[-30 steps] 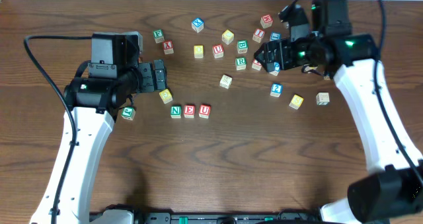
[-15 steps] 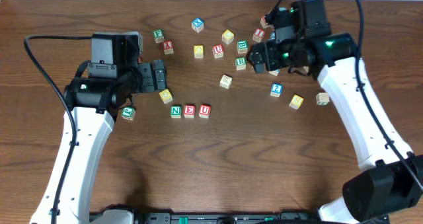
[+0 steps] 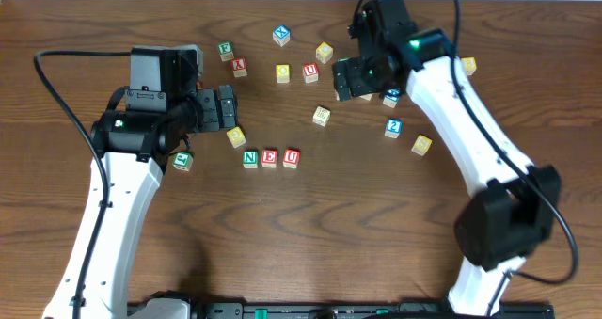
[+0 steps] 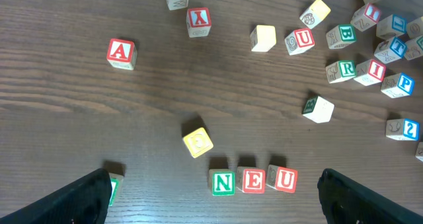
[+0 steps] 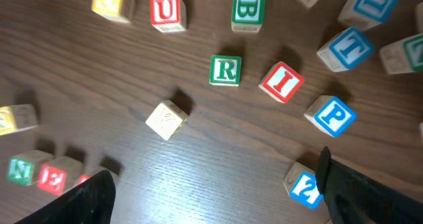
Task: Spell out NEURIPS
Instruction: 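Move the right gripper up over the green R block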
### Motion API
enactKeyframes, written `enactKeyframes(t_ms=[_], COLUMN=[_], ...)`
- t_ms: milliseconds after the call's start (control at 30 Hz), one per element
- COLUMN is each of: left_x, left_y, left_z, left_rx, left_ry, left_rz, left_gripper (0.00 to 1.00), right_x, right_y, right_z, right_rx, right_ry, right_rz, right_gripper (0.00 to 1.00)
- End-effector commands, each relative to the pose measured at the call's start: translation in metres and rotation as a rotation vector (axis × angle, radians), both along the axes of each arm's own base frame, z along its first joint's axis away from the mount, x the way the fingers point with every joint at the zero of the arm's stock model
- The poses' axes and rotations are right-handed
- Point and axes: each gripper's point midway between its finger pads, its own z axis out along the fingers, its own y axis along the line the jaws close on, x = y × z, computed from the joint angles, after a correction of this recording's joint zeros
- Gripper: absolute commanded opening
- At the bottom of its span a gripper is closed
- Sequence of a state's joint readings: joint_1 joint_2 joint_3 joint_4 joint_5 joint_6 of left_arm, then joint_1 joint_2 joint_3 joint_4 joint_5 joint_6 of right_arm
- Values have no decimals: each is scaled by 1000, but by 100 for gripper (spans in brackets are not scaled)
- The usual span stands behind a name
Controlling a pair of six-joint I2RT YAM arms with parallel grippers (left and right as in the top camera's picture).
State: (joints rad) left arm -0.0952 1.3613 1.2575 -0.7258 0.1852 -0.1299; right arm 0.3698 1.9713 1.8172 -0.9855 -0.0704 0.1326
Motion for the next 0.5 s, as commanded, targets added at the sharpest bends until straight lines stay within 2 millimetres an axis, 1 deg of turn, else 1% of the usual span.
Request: enactKeyframes(t_ms=[0, 67, 233, 333, 400, 467], left_x=[3, 3, 3, 3, 3, 3], left_y=[-1, -1, -1, -1, -1, -1], left_z=[13, 13, 13, 13, 13, 13], left_rx=[-4, -4, -4, -4, -4, -4], left_ry=[-33, -33, -33, -33, -33, -33], left_rz=[-7, -7, -7, -7, -7, -7], left_gripper=[98, 98, 98, 98, 98, 98], right_x=[15, 18, 20, 20, 22, 23], right_y=[4, 6, 9, 8, 4, 3], right_z=[1, -1, -6, -8, -11, -15], right_rx=[-2, 6, 14, 7, -9, -13], right_ry=[-4, -2, 5, 9, 12, 19], right_rz=[-12, -9, -8, -15, -48, -55], right_gripper=[94, 94, 98, 97, 94, 95])
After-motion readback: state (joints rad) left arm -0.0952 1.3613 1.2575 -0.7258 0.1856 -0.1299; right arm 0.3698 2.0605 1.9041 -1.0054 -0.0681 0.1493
